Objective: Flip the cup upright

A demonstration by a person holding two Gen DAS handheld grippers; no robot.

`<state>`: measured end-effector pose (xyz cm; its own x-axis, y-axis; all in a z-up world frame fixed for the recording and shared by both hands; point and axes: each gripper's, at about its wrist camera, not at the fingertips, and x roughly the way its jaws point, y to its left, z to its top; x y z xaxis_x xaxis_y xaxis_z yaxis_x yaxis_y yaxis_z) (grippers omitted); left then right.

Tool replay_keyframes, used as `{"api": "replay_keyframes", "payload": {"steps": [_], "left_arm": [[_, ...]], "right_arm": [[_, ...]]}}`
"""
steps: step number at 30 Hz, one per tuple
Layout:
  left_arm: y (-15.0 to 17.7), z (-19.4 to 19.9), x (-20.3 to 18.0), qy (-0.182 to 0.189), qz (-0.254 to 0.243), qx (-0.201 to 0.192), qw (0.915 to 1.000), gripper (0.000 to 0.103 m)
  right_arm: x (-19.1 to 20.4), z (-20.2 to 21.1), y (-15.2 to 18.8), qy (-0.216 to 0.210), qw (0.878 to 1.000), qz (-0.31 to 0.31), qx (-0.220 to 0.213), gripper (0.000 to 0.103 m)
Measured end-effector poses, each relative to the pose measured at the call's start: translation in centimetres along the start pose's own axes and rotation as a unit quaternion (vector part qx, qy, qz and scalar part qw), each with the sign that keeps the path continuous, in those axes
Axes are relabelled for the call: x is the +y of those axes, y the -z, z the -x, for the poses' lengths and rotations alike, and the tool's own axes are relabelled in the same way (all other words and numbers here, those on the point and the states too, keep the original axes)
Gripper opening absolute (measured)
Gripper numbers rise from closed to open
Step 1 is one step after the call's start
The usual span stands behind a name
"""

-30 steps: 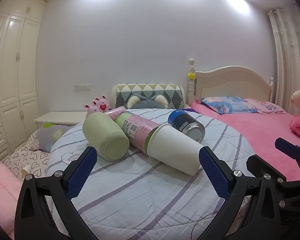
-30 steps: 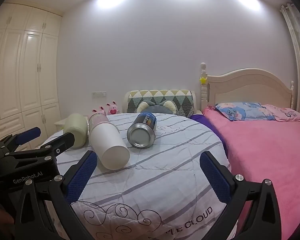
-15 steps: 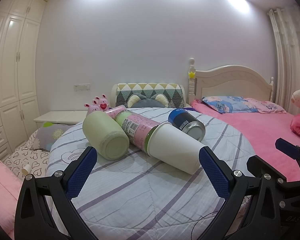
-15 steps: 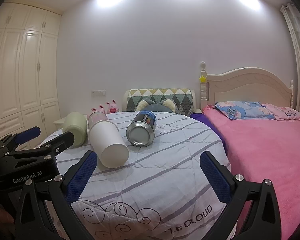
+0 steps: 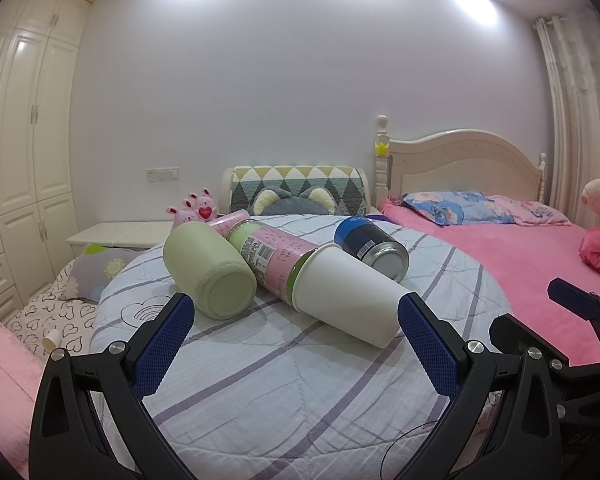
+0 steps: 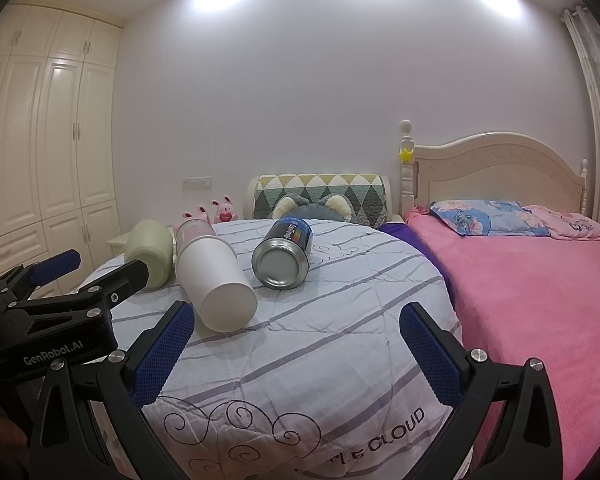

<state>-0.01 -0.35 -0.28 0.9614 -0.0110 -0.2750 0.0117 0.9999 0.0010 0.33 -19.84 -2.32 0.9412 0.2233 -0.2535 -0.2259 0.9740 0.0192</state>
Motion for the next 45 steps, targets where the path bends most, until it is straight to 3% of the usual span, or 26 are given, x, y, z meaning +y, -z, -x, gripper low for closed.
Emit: {"api": "replay_keyframes", "payload": {"steps": [23,45], "left_arm": [[-0.7,-1.2,0.1,-0.002,-0.004,0.018,0.9998,0.103],[-6.0,-8.4,3.1,-0.006,0.020,0.074,0.9970,0.103]], "right_arm": [[-0.4,-0.8,-0.8,-0.001,1.000,-0.001,0.019,0.103],[-0.8,-8.7,-6.7,-0.012,0.997,0.004,0.078,0.103]]}}
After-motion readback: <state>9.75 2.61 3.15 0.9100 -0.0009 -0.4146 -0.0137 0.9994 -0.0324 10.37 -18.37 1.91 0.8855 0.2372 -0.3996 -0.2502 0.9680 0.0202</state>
